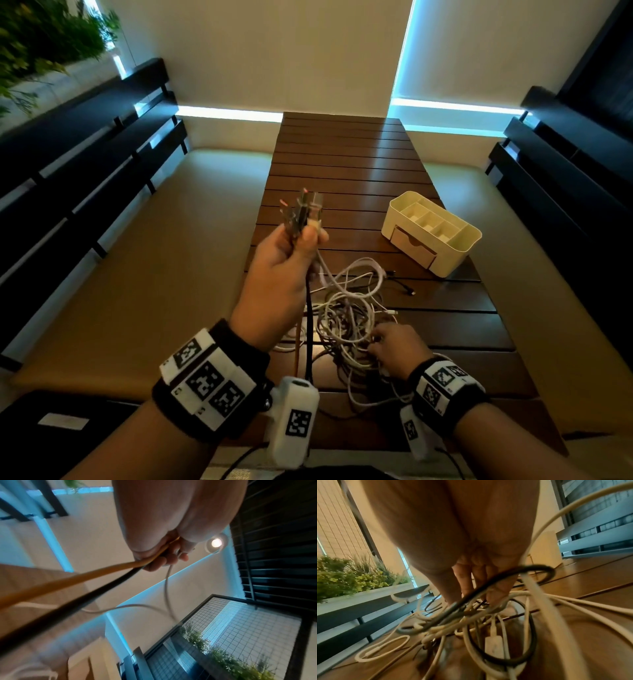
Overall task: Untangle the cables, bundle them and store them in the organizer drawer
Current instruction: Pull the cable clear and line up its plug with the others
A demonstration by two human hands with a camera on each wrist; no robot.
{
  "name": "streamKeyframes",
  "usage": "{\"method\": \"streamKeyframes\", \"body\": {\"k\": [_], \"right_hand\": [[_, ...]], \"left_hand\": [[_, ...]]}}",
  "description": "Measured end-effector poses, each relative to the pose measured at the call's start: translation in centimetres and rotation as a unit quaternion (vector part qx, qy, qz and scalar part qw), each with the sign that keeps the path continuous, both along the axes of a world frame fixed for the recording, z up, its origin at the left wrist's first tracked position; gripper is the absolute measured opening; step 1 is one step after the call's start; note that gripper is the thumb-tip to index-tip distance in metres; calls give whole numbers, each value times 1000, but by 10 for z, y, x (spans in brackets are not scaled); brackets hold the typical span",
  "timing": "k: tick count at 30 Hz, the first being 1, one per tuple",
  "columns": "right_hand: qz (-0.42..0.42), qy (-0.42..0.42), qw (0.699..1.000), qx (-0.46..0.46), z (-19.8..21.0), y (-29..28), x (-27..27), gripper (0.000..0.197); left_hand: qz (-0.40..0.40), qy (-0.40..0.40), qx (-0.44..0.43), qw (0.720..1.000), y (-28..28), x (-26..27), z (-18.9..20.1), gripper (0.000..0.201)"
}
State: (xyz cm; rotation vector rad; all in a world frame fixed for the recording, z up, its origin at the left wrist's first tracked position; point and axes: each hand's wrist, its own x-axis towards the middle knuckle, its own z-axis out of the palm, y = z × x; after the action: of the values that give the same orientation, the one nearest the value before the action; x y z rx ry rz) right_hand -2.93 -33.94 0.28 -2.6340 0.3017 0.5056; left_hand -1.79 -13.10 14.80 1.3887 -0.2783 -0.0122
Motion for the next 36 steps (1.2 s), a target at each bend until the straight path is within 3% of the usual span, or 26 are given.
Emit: {"method": "streamKeyframes", "body": {"k": [3,6,10,13,16,18,20,23,26,31,36], "right_hand": [[-42,-67,997,7,5,-5,3,14],[-56,-217,973,61,34,9,7,4],[-4,-389,893,226,83,33,-2,31],[36,-489,827,275,103,45,-8,28],[64,-540,789,285,111,48,-11,46],[121,-498,813,277,115,46,-12,50],[197,-370,866,273,113,43,-11,46],[232,-235,901,282,103,41,-12,24],[218,-189,912,291,97,42,-12,6],[162,-178,918,316,88,34,-5,17],[81,-167,954,234,68,6,5,22]], "left_hand": [[15,-18,28,999,3,9,6,31],[35,12,53,998,3,9,-6,34],[30,40,62,997,-4,4,-15,30],[17,42,59,997,-5,5,-15,34],[17,53,50,997,-6,7,-16,34],[20,62,21,998,-5,8,-16,30],[13,80,-31,996,-3,9,-16,30],[14,101,-86,991,1,9,-13,31],[30,106,-105,988,7,10,-10,32],[40,119,-152,980,24,19,4,34],[108,119,-157,974,58,35,4,36]]}}
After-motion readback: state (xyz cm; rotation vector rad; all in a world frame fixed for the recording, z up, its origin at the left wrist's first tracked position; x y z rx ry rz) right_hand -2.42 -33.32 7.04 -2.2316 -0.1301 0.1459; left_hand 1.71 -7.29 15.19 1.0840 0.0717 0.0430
